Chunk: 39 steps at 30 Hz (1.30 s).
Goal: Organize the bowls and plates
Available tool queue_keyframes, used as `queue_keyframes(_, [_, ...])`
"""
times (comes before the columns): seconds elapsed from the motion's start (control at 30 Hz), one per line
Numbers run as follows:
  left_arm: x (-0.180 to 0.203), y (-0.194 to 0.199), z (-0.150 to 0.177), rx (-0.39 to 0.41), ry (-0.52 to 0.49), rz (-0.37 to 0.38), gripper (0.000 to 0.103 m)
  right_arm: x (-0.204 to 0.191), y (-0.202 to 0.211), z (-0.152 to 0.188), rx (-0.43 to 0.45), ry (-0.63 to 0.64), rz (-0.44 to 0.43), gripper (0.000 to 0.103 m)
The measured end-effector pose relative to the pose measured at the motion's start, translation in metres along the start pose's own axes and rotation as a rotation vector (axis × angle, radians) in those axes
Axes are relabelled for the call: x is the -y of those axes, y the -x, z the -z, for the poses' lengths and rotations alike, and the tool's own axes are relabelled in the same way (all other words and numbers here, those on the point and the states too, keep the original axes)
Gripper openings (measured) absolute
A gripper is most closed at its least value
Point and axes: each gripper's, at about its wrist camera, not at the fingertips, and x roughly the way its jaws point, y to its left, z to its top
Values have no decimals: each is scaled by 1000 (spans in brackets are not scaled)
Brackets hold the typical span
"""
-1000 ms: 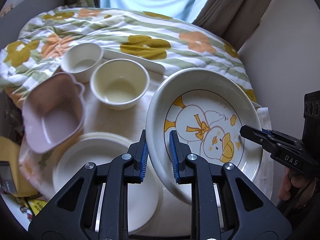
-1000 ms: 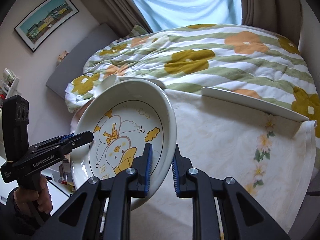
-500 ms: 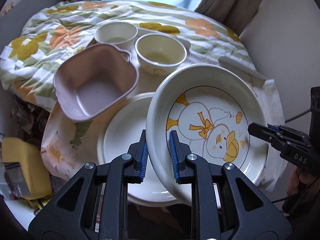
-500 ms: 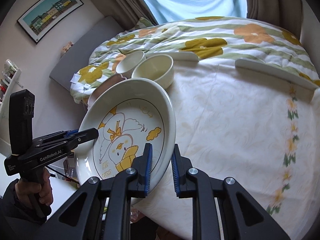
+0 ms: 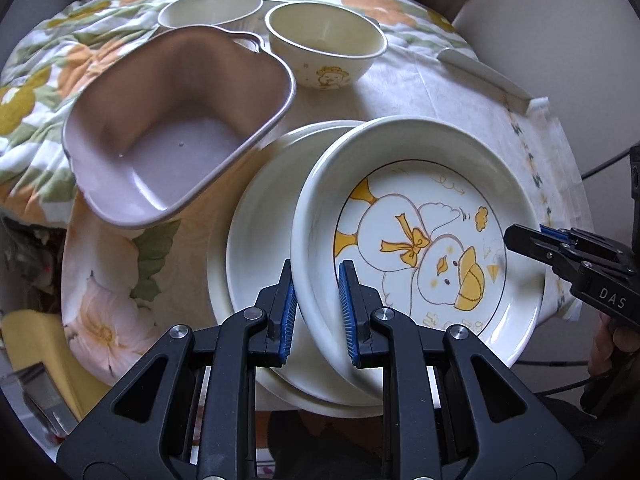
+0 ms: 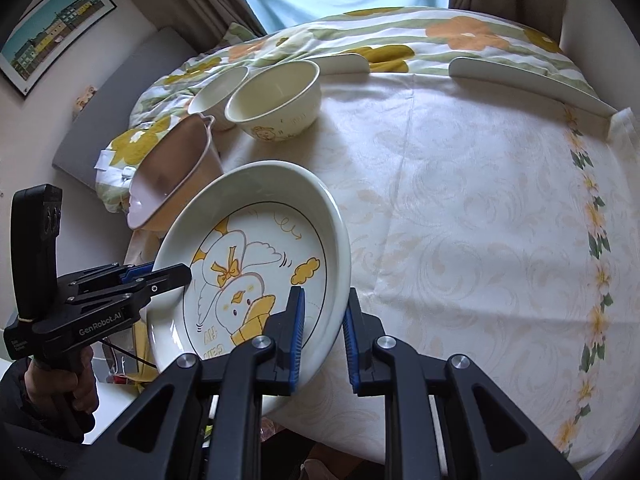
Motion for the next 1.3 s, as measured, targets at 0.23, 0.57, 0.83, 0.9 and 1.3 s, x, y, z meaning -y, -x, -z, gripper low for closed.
queue_keyframes(0.23, [-2, -8, -2, -16, -56, -38, 17, -10, 1, 0, 11, 9, 48, 17])
queue_keyframes(0.57, [21, -8, 4, 30, -191, -216, 18, -22, -7, 3, -9, 67, 103, 17])
queue_keyframes(0.83, [30, -6, 12, 57, -293, -348, 18, -38, -16, 6, -19, 162, 184, 17])
queue_keyframes(0.9, [31, -5, 13, 59, -301, -361, 18, -42, -17, 7, -17, 183, 209, 17])
queue_keyframes(1.3, [30, -2, 12, 77, -313, -426, 18, -47, -22, 8, -26, 217, 229, 17])
